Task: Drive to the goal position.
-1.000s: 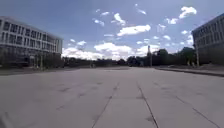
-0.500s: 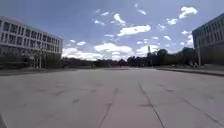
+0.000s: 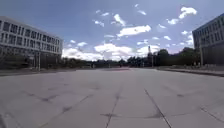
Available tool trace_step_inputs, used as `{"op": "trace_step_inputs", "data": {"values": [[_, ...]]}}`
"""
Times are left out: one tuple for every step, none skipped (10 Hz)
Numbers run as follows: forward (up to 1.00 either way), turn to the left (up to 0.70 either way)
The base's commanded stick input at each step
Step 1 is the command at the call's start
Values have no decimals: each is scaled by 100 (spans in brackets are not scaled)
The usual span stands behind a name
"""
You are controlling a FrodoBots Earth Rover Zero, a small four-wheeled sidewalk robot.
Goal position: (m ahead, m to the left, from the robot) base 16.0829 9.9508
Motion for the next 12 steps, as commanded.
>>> {"op": "trace_step_inputs", "data": {"values": [[70,0],[70,0],[70,0],[70,0],[70,0],[70,0],[70,0],[70,0],[70,0],[70,0],[70,0],[70,0]]}}
